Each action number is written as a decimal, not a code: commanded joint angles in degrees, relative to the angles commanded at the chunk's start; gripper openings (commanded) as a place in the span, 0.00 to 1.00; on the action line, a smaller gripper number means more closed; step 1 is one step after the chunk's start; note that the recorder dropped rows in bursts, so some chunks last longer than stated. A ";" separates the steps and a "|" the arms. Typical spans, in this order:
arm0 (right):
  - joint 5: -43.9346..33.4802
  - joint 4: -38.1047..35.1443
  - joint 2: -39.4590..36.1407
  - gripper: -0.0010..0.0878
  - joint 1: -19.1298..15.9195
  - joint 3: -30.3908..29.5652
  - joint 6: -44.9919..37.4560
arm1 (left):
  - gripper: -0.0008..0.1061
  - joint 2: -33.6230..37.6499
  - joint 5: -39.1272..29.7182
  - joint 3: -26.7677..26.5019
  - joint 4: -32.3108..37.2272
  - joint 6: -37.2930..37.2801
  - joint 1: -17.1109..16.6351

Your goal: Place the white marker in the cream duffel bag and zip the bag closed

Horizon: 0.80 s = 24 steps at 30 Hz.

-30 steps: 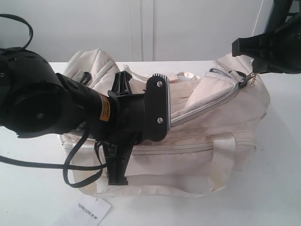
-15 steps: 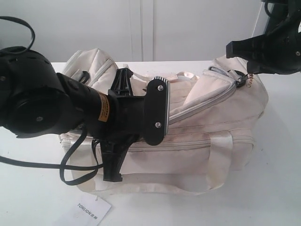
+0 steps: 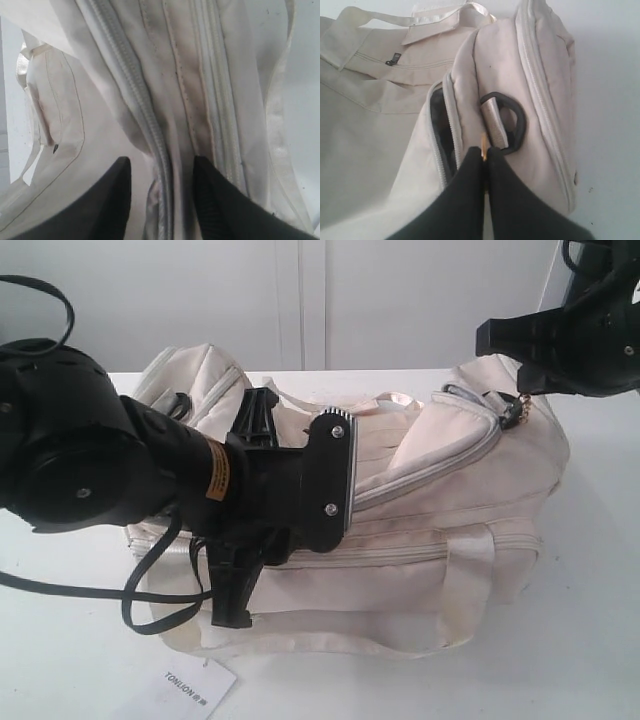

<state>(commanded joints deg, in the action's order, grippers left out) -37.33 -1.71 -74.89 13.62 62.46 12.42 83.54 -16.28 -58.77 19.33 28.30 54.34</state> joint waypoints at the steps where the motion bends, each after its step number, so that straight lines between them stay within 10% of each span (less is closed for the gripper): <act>1: 0.00 0.00 0.00 0.01 0.00 0.00 0.00 | 0.46 -0.24 0.00 0.00 -0.17 -0.30 0.10; 24: -1.56 -7.59 0.00 0.01 0.00 0.00 0.00 | 0.46 -7.43 10.26 0.00 -22.69 3.02 6.51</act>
<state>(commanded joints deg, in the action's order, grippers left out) -38.89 -9.30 -74.89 13.62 62.46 12.42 76.11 -6.01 -58.77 -3.36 31.31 60.85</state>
